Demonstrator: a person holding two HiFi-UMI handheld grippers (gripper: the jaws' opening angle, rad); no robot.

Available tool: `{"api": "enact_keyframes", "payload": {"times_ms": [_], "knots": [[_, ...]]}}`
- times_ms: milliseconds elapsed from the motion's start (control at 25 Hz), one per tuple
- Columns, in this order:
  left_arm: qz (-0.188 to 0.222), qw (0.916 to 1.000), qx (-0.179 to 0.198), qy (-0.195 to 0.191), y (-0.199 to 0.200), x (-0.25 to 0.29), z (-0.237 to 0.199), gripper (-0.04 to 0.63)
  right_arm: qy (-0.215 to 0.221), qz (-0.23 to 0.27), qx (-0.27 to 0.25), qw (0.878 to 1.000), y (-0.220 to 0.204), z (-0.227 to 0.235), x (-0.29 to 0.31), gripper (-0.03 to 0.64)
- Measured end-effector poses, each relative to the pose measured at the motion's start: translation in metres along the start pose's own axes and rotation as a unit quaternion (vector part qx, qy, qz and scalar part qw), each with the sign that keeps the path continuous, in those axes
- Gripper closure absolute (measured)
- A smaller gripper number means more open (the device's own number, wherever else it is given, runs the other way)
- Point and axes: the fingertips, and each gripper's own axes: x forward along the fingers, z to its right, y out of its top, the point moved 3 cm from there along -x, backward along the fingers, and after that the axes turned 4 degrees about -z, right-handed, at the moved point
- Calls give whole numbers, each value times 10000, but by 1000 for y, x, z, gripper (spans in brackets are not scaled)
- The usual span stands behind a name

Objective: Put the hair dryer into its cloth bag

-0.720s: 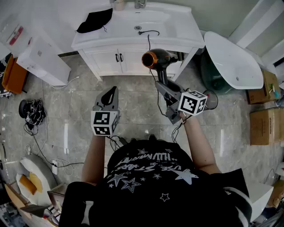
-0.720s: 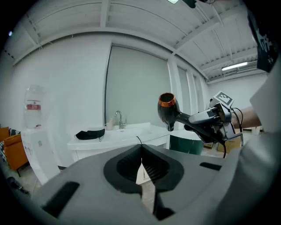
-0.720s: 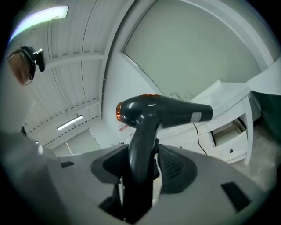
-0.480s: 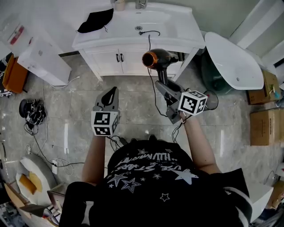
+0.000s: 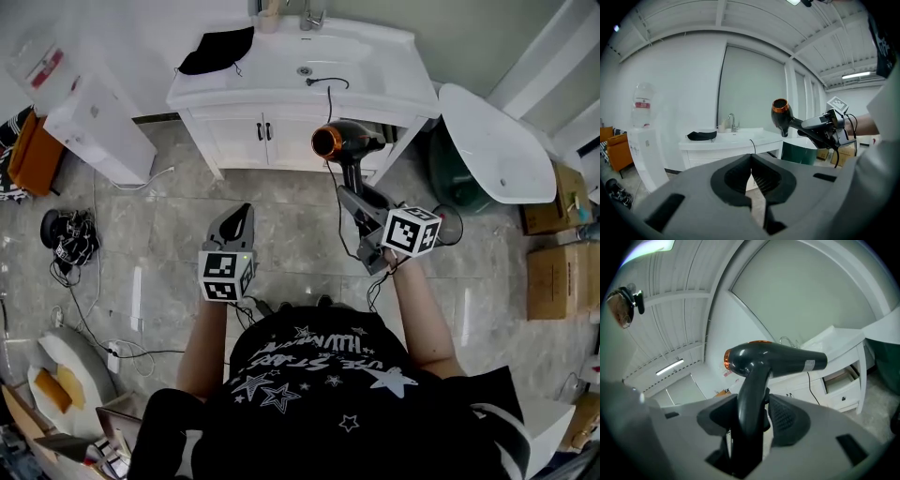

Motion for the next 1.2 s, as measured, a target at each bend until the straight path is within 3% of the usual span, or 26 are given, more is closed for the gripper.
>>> {"api": "enact_keyframes", "payload": {"times_ms": [360,720,1200], "knots": [[-48,9999,30,-89,-10,-11,-40,584,-449,-192,-225,9986,-8,-4,14,410],[-141,9998,10,-134,-8,21,-52,583,-501,-410,-169,9978,-1,28,44,410],[-167,9989,48,434,43,121,-105,583,-27,-626,-520,9967,87,100,131,410]]}}
